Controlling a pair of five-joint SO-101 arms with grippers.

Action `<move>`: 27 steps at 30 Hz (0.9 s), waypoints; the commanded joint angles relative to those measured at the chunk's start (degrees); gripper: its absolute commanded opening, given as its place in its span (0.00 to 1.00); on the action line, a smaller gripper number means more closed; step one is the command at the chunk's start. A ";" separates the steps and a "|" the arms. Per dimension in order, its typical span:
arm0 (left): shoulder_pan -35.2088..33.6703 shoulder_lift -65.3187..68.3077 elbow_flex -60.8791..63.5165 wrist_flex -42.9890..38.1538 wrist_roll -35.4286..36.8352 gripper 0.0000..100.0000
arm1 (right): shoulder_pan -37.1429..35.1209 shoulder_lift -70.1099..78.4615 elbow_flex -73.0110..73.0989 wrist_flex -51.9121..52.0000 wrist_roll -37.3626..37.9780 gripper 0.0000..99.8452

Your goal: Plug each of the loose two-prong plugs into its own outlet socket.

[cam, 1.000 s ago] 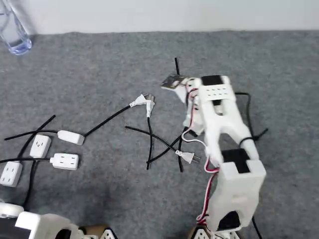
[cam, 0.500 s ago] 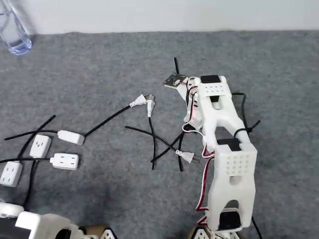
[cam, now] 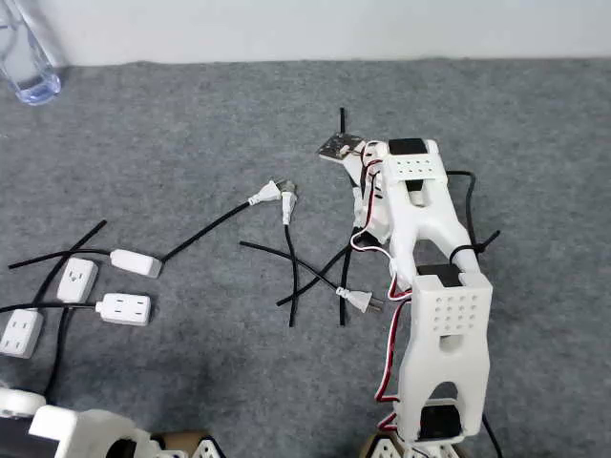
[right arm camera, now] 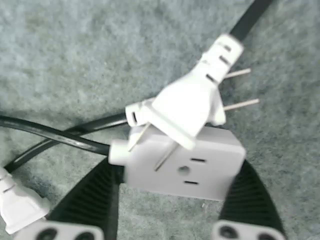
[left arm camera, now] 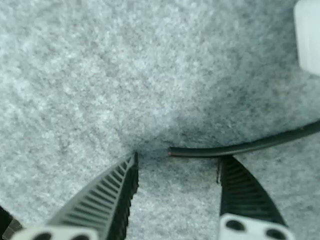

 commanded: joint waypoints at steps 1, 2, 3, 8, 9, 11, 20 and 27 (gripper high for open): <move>1.93 0.44 0.48 -1.85 0.35 0.25 | 1.27 -0.48 -4.22 5.14 0.62 0.03; 1.93 0.44 0.48 -1.85 0.35 0.25 | 1.71 -0.48 -5.89 7.34 0.62 0.02; 1.93 0.44 0.48 -1.85 0.35 0.25 | 2.33 -0.48 -8.00 9.89 0.53 0.01; 1.93 0.44 0.48 -1.85 0.35 0.25 | 4.88 -0.48 -21.45 22.46 0.18 0.01; 1.93 0.44 0.48 -1.85 0.35 0.25 | 5.32 -0.66 -22.42 22.37 -0.44 0.01; 1.93 0.44 0.48 -1.85 0.35 0.25 | 6.02 -2.68 -22.33 22.29 -2.02 0.01; 1.93 0.44 0.48 -1.85 0.35 0.25 | -1.10 -21.32 -7.82 22.20 -2.37 0.01; 1.93 0.44 0.48 -1.85 0.35 0.25 | -7.08 -25.45 0.35 21.76 -2.11 0.04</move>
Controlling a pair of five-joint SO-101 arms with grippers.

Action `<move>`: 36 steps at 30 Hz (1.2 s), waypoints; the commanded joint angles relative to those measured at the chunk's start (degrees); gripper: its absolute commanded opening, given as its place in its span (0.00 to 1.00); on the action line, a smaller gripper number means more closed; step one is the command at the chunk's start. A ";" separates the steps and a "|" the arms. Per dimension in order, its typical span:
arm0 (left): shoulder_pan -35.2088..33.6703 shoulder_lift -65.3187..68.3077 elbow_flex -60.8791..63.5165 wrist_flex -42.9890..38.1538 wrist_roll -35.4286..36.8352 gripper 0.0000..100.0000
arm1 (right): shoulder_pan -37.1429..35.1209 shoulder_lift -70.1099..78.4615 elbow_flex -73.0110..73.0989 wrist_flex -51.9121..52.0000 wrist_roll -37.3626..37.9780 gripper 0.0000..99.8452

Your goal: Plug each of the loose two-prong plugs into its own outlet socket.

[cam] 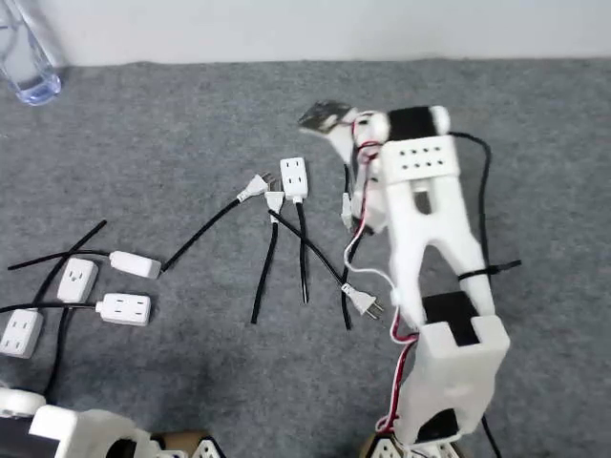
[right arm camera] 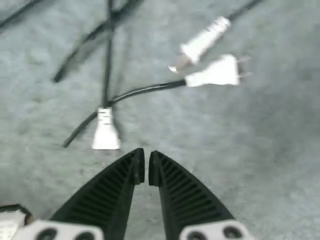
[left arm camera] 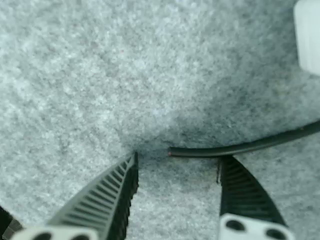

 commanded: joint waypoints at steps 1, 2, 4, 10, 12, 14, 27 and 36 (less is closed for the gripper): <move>1.93 0.44 0.48 -1.85 0.35 0.25 | -1.19 -3.30 2.37 1.45 0.09 0.08; 1.93 0.44 0.48 -1.85 0.35 0.25 | -1.01 -3.03 3.25 0.92 0.88 0.14; 1.93 0.44 0.48 -1.85 0.35 0.25 | -0.40 -2.07 4.31 -0.31 2.55 0.26; 1.93 0.44 0.48 -1.85 0.35 0.25 | -0.13 4.18 4.22 -5.67 3.16 0.31; 1.93 0.44 0.40 -1.85 0.35 0.25 | -0.22 6.46 4.22 -7.96 3.08 0.29; 1.93 0.44 0.40 -1.85 0.35 0.25 | -0.22 8.13 4.22 -10.33 2.64 0.28; 1.93 0.44 0.48 -1.85 0.35 0.25 | 0.04 16.92 3.43 -21.23 0.62 0.27; 1.93 0.44 0.48 -1.85 0.35 0.25 | 2.86 27.56 -7.47 -18.24 0.70 0.27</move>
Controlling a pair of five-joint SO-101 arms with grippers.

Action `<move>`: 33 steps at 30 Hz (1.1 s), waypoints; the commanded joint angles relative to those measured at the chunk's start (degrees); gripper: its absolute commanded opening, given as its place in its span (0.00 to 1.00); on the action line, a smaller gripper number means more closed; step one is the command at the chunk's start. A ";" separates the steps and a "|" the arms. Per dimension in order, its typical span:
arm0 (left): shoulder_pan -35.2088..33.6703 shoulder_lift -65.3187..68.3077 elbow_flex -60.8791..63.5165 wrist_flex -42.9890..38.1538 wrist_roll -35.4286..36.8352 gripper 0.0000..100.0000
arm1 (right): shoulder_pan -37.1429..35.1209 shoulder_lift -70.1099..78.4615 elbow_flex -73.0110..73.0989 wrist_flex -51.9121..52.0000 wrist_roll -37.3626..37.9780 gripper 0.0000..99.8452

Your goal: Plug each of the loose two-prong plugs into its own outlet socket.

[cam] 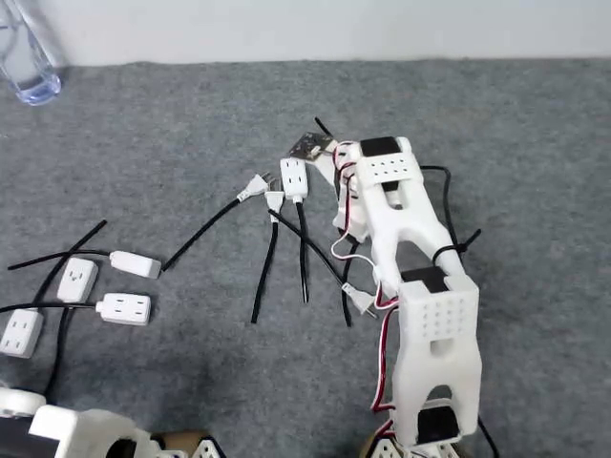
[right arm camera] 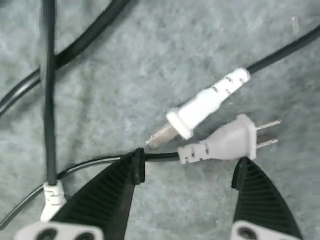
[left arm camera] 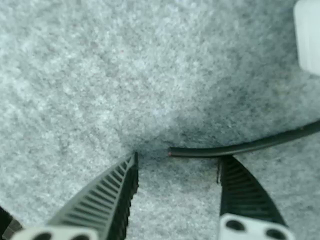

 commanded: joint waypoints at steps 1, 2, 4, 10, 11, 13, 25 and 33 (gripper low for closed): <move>1.93 0.44 0.48 -1.85 0.35 0.25 | 2.07 4.18 -6.59 2.15 -0.09 0.27; 1.93 0.44 0.48 -1.85 0.35 0.25 | 2.42 4.79 -8.00 3.03 0.18 0.27; 1.93 0.44 0.48 -1.85 0.35 0.25 | 3.38 5.85 -10.20 5.05 2.73 0.27; 1.93 0.44 0.48 -1.85 0.35 0.25 | 6.20 9.80 -14.07 8.92 7.12 0.25; 1.93 0.44 0.48 -1.85 0.35 0.25 | 6.81 10.33 -15.21 9.80 7.21 0.21; 1.93 0.44 0.48 -1.85 0.35 0.25 | 7.78 11.21 -17.58 11.74 7.21 0.13; 1.93 0.44 0.48 -1.85 0.35 0.25 | 11.03 9.98 -29.71 20.18 7.12 0.01; 1.93 0.44 0.48 -1.85 0.35 0.25 | 10.59 9.63 -32.18 21.49 2.90 0.02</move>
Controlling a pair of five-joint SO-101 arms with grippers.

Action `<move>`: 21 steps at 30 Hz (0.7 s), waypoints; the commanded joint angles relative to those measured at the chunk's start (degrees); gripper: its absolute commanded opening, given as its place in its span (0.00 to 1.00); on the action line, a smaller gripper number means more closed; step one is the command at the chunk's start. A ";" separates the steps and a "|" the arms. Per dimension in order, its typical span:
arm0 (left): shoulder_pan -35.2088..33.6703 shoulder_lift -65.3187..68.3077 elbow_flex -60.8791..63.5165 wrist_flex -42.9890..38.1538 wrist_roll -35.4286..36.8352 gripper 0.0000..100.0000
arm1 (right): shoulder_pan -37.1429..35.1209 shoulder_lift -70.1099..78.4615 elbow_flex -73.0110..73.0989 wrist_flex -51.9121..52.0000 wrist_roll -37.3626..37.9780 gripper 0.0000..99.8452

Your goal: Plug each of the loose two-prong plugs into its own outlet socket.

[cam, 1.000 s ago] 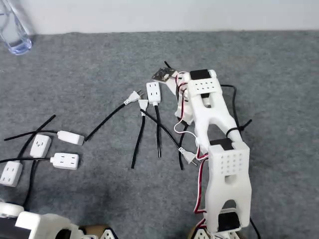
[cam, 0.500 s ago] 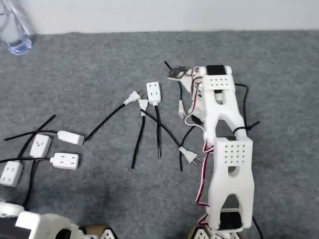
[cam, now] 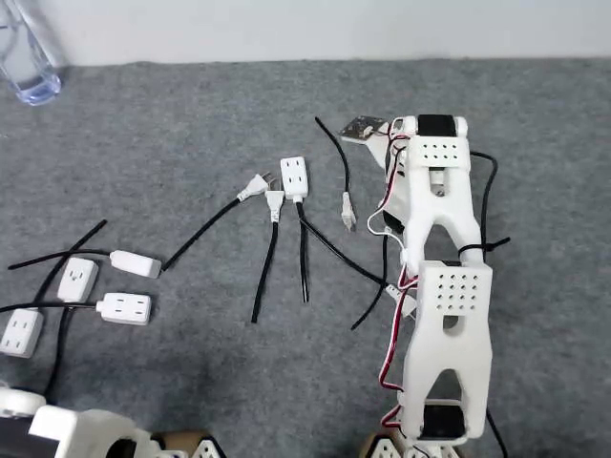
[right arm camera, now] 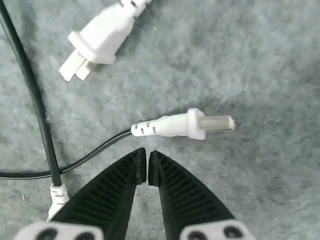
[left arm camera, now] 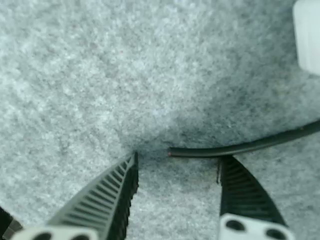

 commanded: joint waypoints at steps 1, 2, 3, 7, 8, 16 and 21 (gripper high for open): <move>1.67 0.44 0.48 -1.85 0.35 0.25 | 0.22 -2.51 -3.43 2.33 -2.73 0.04; 1.67 0.44 0.48 -1.85 0.35 0.25 | 0.22 -2.51 -3.43 2.42 -2.81 0.08; 1.67 0.44 0.48 -1.85 0.35 0.25 | 0.22 -2.51 -3.43 2.42 -2.99 0.13; 1.67 0.44 0.48 -1.85 0.35 0.25 | 0.13 -1.80 -3.25 2.51 -3.16 0.28; 1.67 0.44 0.48 -1.85 0.35 0.25 | -0.31 -1.80 -2.81 2.51 -3.16 0.29; 1.67 0.44 0.48 -1.85 0.35 0.25 | -6.73 -1.89 -1.14 2.24 -3.25 0.26; 1.67 0.44 0.48 -1.85 0.35 0.25 | -7.60 -1.36 -0.62 0.66 -4.66 0.25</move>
